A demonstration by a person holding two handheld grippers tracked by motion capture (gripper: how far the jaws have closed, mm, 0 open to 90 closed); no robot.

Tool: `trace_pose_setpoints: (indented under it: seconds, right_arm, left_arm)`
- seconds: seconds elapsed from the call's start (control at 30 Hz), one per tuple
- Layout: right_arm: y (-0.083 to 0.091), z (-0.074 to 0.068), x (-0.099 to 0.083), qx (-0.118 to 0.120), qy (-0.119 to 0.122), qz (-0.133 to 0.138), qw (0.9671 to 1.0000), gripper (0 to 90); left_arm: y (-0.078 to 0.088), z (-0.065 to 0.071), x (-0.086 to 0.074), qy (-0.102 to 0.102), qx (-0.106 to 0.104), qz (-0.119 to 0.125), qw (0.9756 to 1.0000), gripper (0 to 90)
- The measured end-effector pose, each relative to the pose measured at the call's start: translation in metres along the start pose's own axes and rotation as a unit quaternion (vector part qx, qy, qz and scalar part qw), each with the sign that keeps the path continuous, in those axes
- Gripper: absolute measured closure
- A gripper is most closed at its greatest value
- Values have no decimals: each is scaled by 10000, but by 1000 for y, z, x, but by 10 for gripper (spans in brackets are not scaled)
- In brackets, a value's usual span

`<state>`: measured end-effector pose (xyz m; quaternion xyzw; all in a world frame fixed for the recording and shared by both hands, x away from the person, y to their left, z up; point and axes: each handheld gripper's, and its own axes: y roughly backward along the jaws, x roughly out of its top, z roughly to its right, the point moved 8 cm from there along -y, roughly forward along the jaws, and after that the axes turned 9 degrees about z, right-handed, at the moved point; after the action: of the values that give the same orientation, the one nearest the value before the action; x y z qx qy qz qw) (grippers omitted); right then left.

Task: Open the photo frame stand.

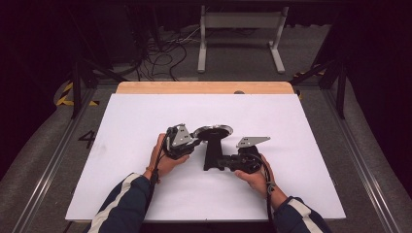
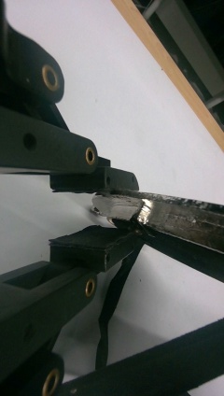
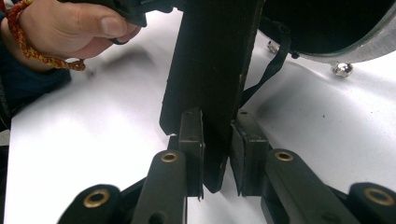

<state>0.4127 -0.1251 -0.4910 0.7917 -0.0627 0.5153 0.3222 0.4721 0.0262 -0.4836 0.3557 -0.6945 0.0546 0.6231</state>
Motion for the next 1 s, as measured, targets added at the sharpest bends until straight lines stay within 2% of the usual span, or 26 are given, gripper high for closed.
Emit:
trace_pose_setpoints:
  seconds: [0.27,0.43,0.7,1.0]
  right_arm:
    - [-2,-2,-6,-113,234,-163,9995,768]
    - [-2,-4,-8,-113,267,-210,9994,771]
    - [-1,-4,-9,-159,206,-219,9994,777]
    - [0,-4,-10,-204,275,-196,9992,787]
  left_arm:
    - [0,3,-1,-75,-36,-48,10000,727]
    - [0,2,-2,-37,-101,-17,9999,726]
    - [1,3,-2,-53,-93,-42,9999,726]
    - [1,3,-3,34,-105,-35,9999,724]
